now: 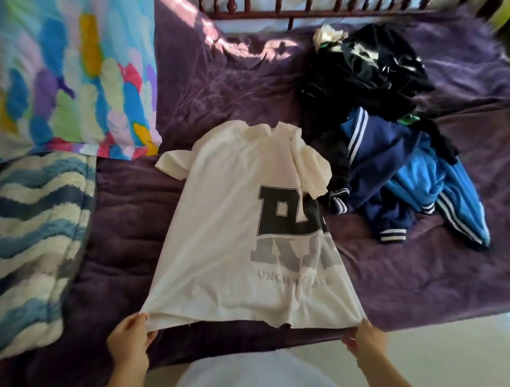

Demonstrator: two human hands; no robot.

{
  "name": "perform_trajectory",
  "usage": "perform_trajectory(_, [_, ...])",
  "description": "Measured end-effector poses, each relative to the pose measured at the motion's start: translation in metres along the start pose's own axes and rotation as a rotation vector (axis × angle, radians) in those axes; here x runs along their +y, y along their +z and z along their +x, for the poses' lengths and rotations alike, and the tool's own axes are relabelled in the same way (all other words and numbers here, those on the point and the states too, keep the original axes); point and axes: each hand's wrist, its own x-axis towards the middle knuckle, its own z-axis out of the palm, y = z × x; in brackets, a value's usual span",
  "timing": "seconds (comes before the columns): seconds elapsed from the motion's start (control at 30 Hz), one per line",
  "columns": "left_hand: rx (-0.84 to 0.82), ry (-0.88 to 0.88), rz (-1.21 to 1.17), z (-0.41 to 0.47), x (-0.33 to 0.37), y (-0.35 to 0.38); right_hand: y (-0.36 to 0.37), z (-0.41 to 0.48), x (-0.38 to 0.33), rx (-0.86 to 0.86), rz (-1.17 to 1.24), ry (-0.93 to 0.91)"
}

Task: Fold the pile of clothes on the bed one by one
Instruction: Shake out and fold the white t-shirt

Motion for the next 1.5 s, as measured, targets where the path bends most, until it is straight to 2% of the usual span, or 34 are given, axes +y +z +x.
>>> perform_trajectory(0.13, [-0.054, 0.039, 0.014, -0.004, -0.015, -0.01, 0.01, -0.012, 0.027, 0.104, -0.714, -0.43])
perform_trajectory(0.2, [-0.083, 0.039, 0.002, -0.004, -0.014, -0.01, 0.023, -0.022, 0.03, 0.004, -1.117, -0.665])
perform_trajectory(0.27, [-0.155, 0.001, -0.017, -0.004, -0.01, -0.007, 0.037, -0.022, 0.028, -0.087, -1.384, -0.829])
perform_trajectory(0.37, [-0.309, -0.016, 0.005, -0.004, -0.006, -0.007, 0.048, -0.014, 0.019, -0.135, -1.484, -0.87])
perform_trajectory(0.43, [-0.361, 0.044, 0.148, 0.0, -0.009, -0.007, 0.046, -0.006, 0.01, -0.186, -1.489, -0.848])
perform_trajectory(0.5, [-0.332, 0.129, 0.298, 0.005, -0.012, -0.006, 0.037, 0.0, 0.002, -0.217, -1.506, -0.855])
perform_trajectory(0.57, [-0.215, 0.18, 0.31, 0.01, -0.013, -0.002, 0.026, 0.006, -0.008, -0.194, -1.548, -0.906])
perform_trajectory(0.67, [-0.07, 0.305, 0.319, 0.011, -0.007, 0.008, 0.009, 0.006, -0.024, -0.105, -1.491, -1.014])
perform_trajectory(0.73, [-0.051, 0.433, 0.326, 0.007, 0.002, 0.01, -0.003, -0.001, -0.033, -0.027, -1.27, -1.097])
perform_trajectory(0.87, [-0.052, 0.671, 0.314, -0.001, 0.028, -0.014, -0.039, -0.02, -0.046, 0.21, -0.654, -1.18])
perform_trajectory(0.97, [-0.046, 0.756, 0.383, 0.005, 0.036, -0.051, -0.067, -0.029, -0.043, 0.321, -0.466, -1.226])
perform_trajectory(1.07, [-0.038, 0.736, 0.442, 0.009, 0.033, -0.069, -0.069, -0.03, -0.028, 0.279, -0.379, -1.016])
perform_trajectory(1.13, [-0.064, 0.71, 0.483, 0.008, 0.026, -0.064, -0.057, -0.023, -0.013, 0.215, -0.42, -0.859])
perform_trajectory(1.27, [-0.176, 0.466, 0.31, 0.014, 0.005, -0.04, -0.031, -0.006, 0.01, 0.15, -0.526, -0.577])
perform_trajectory(1.37, [-0.192, 0.273, 0.205, 0.016, -0.002, -0.031, -0.019, 0.0, 0.014, 0.13, -0.528, -0.473])
perform_trajectory(1.5, [-0.246, 0.102, 0.128, 0.012, 0.001, -0.031, -0.006, 0.0, 0.008, 0.039, -0.453, -0.391])
